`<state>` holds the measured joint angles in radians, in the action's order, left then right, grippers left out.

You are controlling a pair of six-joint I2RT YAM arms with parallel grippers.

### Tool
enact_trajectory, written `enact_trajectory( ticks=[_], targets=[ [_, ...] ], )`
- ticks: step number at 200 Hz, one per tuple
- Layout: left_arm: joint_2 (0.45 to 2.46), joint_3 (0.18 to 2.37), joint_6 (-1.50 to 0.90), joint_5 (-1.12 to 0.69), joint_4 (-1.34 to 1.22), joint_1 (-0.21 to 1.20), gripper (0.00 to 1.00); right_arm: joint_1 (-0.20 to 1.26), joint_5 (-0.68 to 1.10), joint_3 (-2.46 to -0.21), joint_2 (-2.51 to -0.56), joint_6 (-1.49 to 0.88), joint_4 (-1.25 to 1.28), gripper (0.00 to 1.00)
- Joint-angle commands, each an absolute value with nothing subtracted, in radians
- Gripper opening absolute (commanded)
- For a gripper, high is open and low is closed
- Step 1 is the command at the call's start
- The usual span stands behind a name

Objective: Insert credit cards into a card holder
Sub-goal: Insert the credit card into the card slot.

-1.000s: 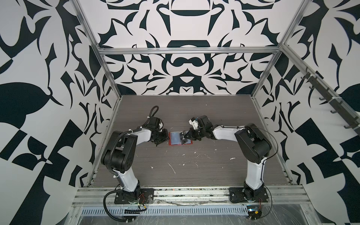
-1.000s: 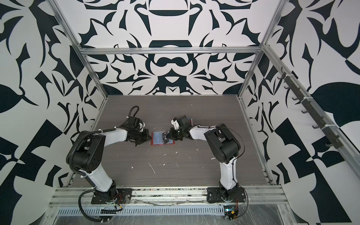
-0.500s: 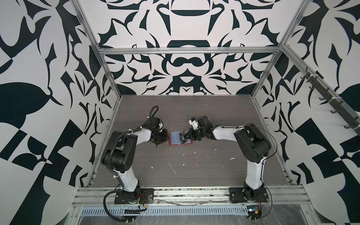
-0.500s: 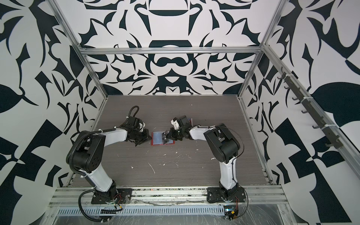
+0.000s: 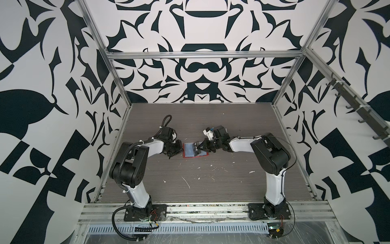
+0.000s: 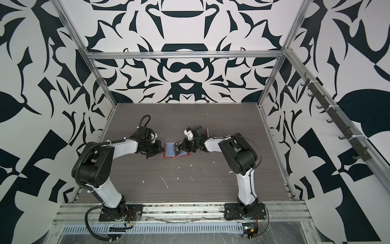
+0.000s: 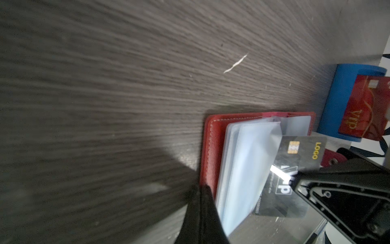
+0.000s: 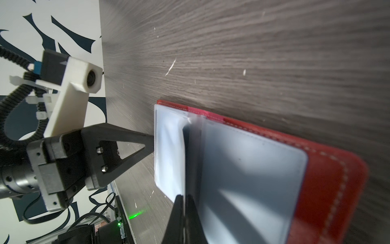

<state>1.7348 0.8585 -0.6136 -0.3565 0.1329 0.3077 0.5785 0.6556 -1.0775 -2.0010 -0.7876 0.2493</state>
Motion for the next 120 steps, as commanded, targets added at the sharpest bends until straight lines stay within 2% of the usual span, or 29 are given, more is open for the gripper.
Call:
enact_trajectory(
  ticks=[1, 120],
  targets=[
    [1.766, 0.818, -0.617, -0.348, 0.209, 0.310, 0.00, 0.584, 0.670, -1.094, -2.012, -0.795, 0.293, 0.00],
    [1.764, 0.807, -0.618, -0.352, 0.209, 0.311, 0.00, 0.574, 0.647, -1.103, -2.036, -0.781, 0.305, 0.00]
  ],
)
